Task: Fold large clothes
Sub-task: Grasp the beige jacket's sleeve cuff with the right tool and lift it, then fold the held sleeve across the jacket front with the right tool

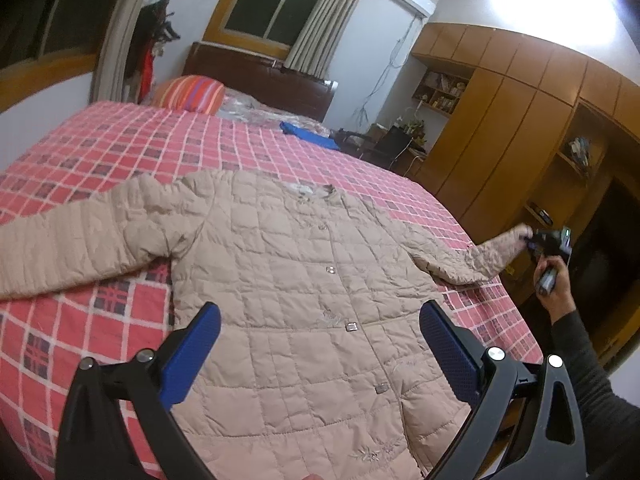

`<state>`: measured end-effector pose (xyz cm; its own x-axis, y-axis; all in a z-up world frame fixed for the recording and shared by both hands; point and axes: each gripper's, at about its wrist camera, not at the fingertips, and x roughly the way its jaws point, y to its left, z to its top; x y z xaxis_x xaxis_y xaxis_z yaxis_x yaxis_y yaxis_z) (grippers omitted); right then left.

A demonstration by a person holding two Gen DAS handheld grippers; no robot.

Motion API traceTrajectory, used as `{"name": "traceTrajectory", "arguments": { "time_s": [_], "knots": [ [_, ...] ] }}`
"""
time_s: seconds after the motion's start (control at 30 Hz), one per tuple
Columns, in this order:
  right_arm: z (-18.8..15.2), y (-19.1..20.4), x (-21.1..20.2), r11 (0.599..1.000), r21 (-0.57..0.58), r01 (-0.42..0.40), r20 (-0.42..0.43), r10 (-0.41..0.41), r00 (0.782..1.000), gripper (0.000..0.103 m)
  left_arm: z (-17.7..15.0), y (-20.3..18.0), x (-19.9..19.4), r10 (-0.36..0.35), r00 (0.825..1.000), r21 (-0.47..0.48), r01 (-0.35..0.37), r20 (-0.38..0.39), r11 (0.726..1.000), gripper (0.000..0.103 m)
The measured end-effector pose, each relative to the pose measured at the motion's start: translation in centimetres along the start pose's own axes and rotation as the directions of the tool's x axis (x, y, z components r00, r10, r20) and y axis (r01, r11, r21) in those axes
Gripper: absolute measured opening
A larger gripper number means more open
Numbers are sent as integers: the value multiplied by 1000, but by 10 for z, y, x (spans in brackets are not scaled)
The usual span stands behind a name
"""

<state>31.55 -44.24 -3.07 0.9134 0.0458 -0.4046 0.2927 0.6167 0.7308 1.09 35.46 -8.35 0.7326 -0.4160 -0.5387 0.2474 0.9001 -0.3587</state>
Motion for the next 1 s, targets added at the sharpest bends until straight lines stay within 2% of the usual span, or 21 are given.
{"name": "traceTrajectory", "arguments": {
  "time_s": [0.1, 0.27, 0.4, 0.5, 0.57, 0.73, 0.83, 0.93, 1.0],
  "knots": [
    [-8, 44, -1, 997, -54, -61, -17, 60, 998, 7, 2, -2, -4, 22, 1000, 20, -23, 20, 1000, 100],
    [-35, 118, -2, 974, -154, -163, -67, 155, 986, 7, 11, 2, 0, 16, 1000, 25, -17, 20, 1000, 100],
    [-78, 186, -1, 932, -268, -245, -127, 218, 968, 7, 28, 8, -2, 18, 998, 15, -19, 65, 1000, 100],
    [-113, 228, 6, 894, -341, -292, -183, 241, 953, 7, 39, 7, -3, 80, 988, 32, -85, 132, 996, 100],
    [-142, 253, 15, 868, -383, -317, -222, 246, 943, 7, 47, 5, -2, 80, 986, 55, -89, 149, 995, 100],
    [-210, 287, 38, 817, -468, -337, -320, 199, 926, 7, 67, 2, -4, 60, 981, 98, -79, 186, 992, 100],
    [-260, 299, 56, 781, -524, -339, -375, 146, 915, 7, 80, 8, 0, 57, 980, 70, -72, 192, 995, 100],
    [-310, 303, 77, 758, -555, -342, -440, 81, 894, 7, 92, 19, 18, 21, 992, -1, -21, 125, 1000, 100],
    [-340, 298, 91, 736, -588, -334, -467, 27, 884, 7, 99, 30, 39, -48, 998, -70, 52, 51, 996, 100]
  ]
}}
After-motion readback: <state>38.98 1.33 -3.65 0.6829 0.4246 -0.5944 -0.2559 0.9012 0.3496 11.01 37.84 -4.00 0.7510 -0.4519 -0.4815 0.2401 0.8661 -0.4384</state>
